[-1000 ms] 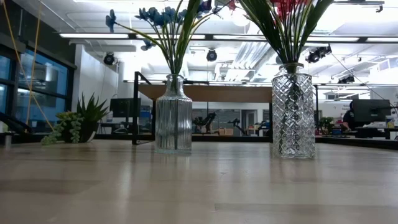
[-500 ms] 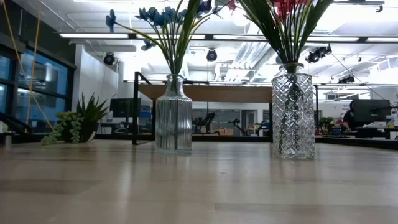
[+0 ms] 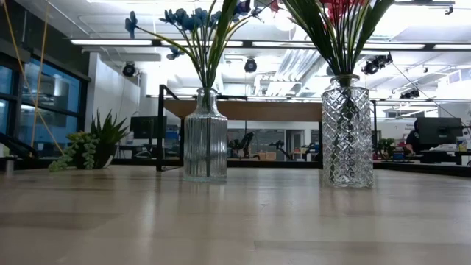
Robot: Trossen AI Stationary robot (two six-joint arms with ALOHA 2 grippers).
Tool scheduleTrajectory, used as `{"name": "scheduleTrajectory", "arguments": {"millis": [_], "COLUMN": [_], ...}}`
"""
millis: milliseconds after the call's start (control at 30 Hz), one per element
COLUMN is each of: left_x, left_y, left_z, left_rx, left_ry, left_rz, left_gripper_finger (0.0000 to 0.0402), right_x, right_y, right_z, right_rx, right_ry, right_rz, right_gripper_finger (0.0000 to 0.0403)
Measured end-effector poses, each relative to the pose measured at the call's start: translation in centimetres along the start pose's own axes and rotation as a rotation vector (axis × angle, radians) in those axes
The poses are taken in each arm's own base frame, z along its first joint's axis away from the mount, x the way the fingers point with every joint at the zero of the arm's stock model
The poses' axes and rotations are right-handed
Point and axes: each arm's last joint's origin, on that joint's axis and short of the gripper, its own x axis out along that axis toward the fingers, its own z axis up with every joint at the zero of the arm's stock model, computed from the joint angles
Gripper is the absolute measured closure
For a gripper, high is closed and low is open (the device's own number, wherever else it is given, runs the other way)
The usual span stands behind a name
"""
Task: Pick and place flowers into a vace then onto a shelf
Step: Put the blue flowers into the left transparent flower vase
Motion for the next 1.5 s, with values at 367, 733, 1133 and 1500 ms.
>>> {"name": "scheduleTrajectory", "arguments": {"millis": [367, 733, 1133, 1500], "left_x": [0.0, 2.5, 4.5, 5.5], "left_y": [2.1, 4.2, 3.3, 1.4], "left_z": [7.3, 10.8, 8.2, 4.4], "left_rx": [0.204, 0.286, 0.324, 0.324], "left_ry": [-0.001, -0.133, -0.074, 0.001], "left_rz": [-0.103, -0.295, -0.325, -0.298], "left_gripper_finger": [0.0362, 0.0362, 0.0362, 0.0362], "right_x": [0.0, 0.0, 0.0, -0.6], "right_y": [0.0, 0.0, -1.3, -6.3], "right_z": [0.0, 0.0, -0.4, -2.1], "right_rx": [-0.001, -0.002, -0.052, 0.050], "right_ry": [0.001, 0.003, 0.008, 0.009], "right_rz": [0.000, 0.000, -0.009, -0.040], "right_gripper_finger": [0.0320, 0.0320, 0.0320, 0.0320]}}
